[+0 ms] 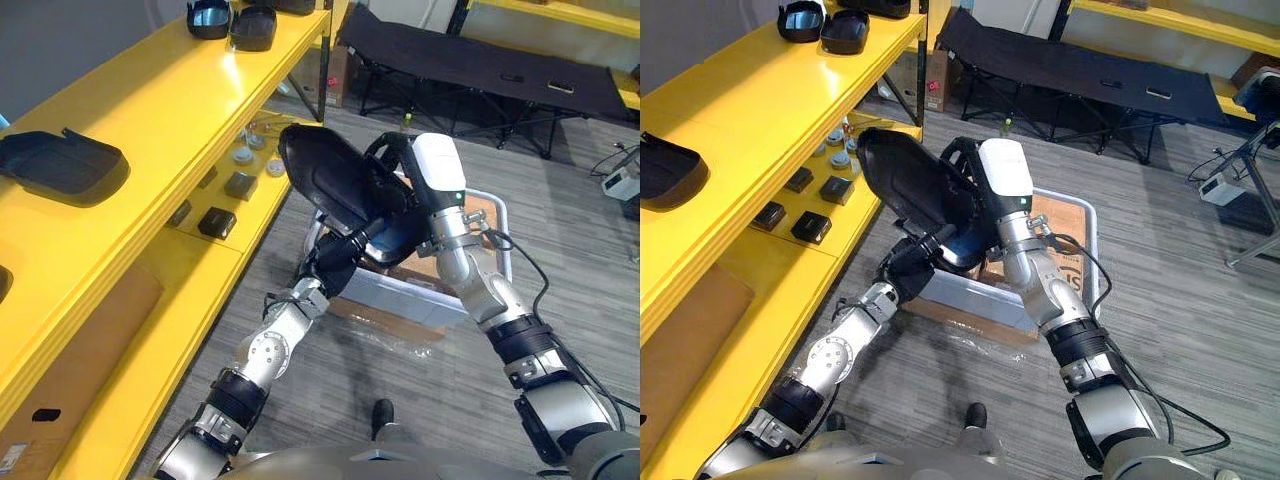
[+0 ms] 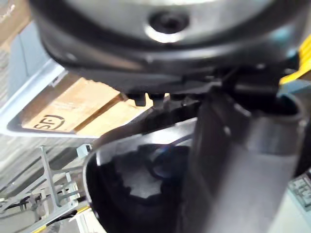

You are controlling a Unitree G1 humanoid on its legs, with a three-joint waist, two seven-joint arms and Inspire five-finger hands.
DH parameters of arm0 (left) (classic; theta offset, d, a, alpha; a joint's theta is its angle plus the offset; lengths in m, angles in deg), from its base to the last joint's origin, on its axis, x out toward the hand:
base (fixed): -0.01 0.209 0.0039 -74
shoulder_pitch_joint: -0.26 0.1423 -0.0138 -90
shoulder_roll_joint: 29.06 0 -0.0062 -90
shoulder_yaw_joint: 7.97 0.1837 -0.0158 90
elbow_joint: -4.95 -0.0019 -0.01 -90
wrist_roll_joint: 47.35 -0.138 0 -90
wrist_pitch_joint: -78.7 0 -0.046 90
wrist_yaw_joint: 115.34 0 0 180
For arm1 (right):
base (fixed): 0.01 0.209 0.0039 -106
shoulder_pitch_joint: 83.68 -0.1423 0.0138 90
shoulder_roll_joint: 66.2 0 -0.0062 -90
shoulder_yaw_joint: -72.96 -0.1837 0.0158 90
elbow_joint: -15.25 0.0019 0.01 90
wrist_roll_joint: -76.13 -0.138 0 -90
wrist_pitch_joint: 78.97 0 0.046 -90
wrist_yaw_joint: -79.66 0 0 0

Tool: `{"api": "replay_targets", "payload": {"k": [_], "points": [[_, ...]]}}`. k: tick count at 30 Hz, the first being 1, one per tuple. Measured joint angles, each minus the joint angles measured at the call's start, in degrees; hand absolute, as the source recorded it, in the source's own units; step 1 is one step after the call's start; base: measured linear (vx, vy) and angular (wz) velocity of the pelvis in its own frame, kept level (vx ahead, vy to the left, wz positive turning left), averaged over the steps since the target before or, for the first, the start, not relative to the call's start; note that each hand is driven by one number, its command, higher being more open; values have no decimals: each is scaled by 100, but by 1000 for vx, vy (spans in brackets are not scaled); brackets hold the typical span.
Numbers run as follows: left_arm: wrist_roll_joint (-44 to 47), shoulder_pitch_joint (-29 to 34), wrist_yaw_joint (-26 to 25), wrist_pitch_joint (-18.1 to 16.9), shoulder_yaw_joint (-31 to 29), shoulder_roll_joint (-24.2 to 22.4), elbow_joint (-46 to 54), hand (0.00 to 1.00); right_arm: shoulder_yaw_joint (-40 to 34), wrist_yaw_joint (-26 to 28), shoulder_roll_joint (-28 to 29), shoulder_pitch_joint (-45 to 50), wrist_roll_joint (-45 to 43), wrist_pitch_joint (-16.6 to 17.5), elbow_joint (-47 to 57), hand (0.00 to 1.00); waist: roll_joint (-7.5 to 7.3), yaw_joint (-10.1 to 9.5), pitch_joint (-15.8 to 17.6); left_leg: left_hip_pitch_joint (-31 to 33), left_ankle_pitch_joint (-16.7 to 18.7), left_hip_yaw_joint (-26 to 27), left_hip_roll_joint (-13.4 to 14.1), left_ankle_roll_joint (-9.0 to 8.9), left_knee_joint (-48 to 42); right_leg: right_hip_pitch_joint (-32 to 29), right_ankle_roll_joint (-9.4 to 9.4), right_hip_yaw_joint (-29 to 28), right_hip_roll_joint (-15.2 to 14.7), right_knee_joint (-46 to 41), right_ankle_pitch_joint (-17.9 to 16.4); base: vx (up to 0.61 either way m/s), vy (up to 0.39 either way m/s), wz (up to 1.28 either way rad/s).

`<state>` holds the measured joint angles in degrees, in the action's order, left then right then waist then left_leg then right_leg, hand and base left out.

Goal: Walk over and take three plastic housings, then place them on the shelf

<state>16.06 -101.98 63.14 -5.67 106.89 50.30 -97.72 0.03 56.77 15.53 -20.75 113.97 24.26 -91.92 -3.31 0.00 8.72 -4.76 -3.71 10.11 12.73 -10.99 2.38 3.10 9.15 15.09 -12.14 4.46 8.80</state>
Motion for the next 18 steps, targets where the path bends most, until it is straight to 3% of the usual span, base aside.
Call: {"api": "replay_targets", "payload": {"k": [6, 7, 15, 18], "points": [[24, -68, -147, -77, 10, -99, -304, 100, 57, 217, 40, 160, -18, 23, 93, 0, -14, -7, -106, -4, 0, -5, 1, 1, -15, 9, 0, 0, 0, 1, 1, -18, 5, 0], [25, -68, -163, -95, -1, -99, -315, 0, 57, 224, 42, 192, -24, 24, 135, 0, -14, -5, -107, -8, 0, -4, 1, 1, -15, 10, 0, -1, 0, 1, 1, 0, 0, 0], [1139, -44, 145, -444, -47, -145, -510, 0, 29, 285, 46, 392, -116, 131, 181, 0, -17, -1, -121, -45, 3, 6, 3, -2, -11, 23, -3, -9, 0, 1, 5, -1, 1, -1], [1776, -27, 148, -765, -521, -371, -701, 0, 11, 262, 199, 603, -150, 210, 184, 0, -21, 21, -135, -54, 5, 17, 5, -3, -10, 23, -3, -10, 0, 1, 5, 0, 0, 0]]}}
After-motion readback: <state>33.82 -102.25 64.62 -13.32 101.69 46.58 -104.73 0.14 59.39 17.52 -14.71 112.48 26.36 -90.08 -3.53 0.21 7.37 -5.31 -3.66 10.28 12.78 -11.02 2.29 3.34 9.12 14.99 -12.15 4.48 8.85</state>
